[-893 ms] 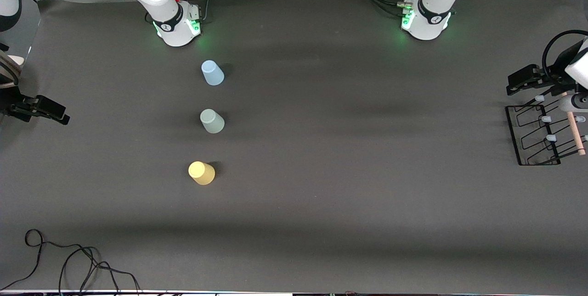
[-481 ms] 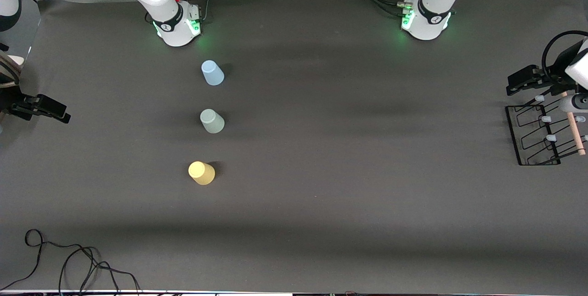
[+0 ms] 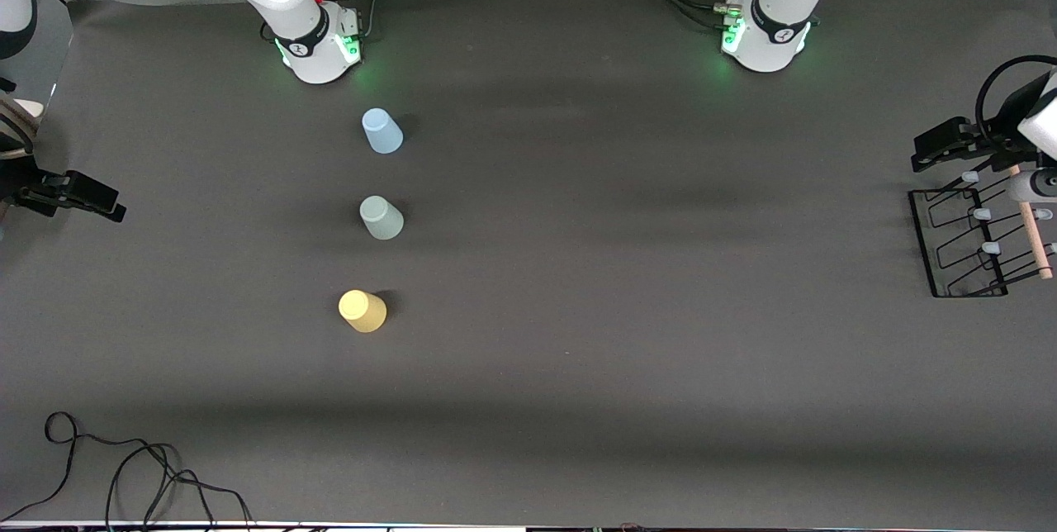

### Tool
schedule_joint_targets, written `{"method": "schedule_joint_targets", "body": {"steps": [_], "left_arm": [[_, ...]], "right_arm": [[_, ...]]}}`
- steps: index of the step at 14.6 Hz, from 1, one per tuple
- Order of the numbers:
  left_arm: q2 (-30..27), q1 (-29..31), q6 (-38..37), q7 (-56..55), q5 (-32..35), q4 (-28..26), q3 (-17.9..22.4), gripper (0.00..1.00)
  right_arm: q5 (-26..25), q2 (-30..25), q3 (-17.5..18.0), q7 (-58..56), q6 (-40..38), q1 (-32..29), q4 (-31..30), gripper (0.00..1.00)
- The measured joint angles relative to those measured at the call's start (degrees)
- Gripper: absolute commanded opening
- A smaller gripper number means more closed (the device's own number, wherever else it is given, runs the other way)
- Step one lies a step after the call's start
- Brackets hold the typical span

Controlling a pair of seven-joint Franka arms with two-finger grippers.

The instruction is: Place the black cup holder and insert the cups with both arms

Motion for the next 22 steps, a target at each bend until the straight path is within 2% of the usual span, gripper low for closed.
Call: {"method": "schedule_joint_targets", "body": {"steps": [3, 6, 10, 13, 18, 22], "left_arm": [[0.0, 3.4, 0.0, 5.1, 3.3, -0.6, 0.5, 1.0], [-0.4, 11.9, 0.7, 13.7, 3.8, -2.5, 0.9, 1.0], [-0.8, 23.5, 9.1, 27.3, 4.0, -7.1, 1.3, 1.0], [0.4, 29.9, 13.2, 36.0, 4.0, -8.5, 1.3, 1.0], [2.2, 31.9, 13.7, 39.0, 4.0, -10.3, 0.8, 1.0], [2.7, 31.9, 21.1, 39.0, 3.4, -17.6, 0.6, 1.0]], "right_arm": [[0.0, 0.1, 0.0, 0.0, 0.0, 0.0, 0.0, 1.0], [0.0, 0.2, 0.0, 0.0, 0.0, 0.0, 0.0, 1.0], [0.0, 0.2, 0.0, 0.0, 0.0, 0.0, -0.1, 1.0], [0.0, 0.3, 0.0, 0.0, 0.0, 0.0, -0.2, 1.0], [0.0, 0.3, 0.0, 0.0, -0.1, 0.0, -0.3, 1.0], [0.0, 0.3, 0.0, 0.0, -0.2, 0.0, -0.3, 1.0]]}}
